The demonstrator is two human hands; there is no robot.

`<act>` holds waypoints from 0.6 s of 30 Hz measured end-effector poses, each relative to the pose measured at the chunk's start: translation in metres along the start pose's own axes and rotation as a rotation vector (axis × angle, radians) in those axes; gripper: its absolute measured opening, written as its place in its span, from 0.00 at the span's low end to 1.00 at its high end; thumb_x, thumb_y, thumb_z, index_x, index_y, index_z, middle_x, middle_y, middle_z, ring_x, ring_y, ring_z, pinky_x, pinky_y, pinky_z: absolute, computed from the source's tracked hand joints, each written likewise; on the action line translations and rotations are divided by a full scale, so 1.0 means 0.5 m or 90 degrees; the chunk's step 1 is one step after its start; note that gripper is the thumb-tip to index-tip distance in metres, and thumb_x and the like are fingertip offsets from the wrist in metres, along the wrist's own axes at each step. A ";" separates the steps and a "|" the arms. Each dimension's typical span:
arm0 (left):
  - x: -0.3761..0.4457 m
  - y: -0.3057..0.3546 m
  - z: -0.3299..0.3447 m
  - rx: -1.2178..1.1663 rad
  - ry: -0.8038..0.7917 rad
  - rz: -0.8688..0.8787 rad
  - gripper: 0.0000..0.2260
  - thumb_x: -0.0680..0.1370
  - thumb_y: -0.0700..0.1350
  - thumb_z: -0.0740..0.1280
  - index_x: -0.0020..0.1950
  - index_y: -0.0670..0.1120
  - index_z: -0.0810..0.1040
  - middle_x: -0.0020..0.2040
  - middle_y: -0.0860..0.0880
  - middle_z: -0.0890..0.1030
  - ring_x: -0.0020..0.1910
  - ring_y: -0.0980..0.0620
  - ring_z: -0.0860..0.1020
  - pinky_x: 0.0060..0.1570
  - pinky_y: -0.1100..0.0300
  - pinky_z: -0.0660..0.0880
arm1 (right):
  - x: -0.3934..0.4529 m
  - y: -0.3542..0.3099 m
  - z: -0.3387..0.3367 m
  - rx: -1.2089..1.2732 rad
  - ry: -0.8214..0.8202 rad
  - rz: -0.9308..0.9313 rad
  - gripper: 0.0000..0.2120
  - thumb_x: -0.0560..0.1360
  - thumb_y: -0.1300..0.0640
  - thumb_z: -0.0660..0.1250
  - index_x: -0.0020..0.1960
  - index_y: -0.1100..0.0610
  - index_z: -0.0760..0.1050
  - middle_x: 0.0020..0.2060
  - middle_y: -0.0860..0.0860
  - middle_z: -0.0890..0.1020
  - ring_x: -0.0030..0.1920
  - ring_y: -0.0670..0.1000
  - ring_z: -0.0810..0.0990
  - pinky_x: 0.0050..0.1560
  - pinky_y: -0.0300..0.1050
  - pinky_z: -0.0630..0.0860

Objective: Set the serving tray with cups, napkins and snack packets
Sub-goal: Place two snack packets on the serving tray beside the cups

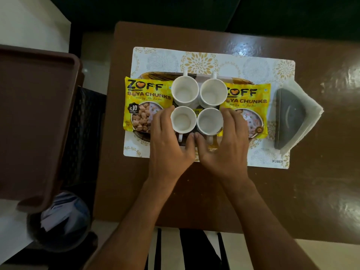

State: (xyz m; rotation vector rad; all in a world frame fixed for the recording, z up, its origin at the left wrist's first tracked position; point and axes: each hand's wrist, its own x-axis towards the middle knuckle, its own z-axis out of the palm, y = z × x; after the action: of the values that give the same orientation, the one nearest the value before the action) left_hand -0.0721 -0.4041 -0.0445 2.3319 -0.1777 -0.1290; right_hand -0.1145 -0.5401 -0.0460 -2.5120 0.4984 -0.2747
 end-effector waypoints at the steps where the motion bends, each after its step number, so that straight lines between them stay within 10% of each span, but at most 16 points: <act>1: 0.001 -0.001 0.001 -0.003 -0.001 0.000 0.30 0.74 0.45 0.76 0.72 0.37 0.72 0.68 0.40 0.75 0.70 0.43 0.74 0.70 0.55 0.71 | 0.000 0.001 0.001 0.000 -0.004 -0.002 0.34 0.72 0.46 0.75 0.70 0.65 0.73 0.65 0.60 0.77 0.68 0.58 0.74 0.71 0.38 0.64; 18: 0.011 -0.008 0.004 -0.007 -0.003 0.016 0.28 0.75 0.42 0.76 0.73 0.38 0.71 0.67 0.42 0.74 0.68 0.48 0.73 0.66 0.76 0.63 | 0.008 0.005 0.009 -0.021 0.033 0.029 0.29 0.71 0.50 0.77 0.65 0.66 0.75 0.57 0.61 0.80 0.61 0.61 0.78 0.62 0.50 0.73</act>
State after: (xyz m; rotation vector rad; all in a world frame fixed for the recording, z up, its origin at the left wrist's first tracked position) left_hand -0.0668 -0.4037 -0.0488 2.3183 -0.2084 -0.1224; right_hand -0.1102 -0.5415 -0.0509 -2.5279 0.5849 -0.3168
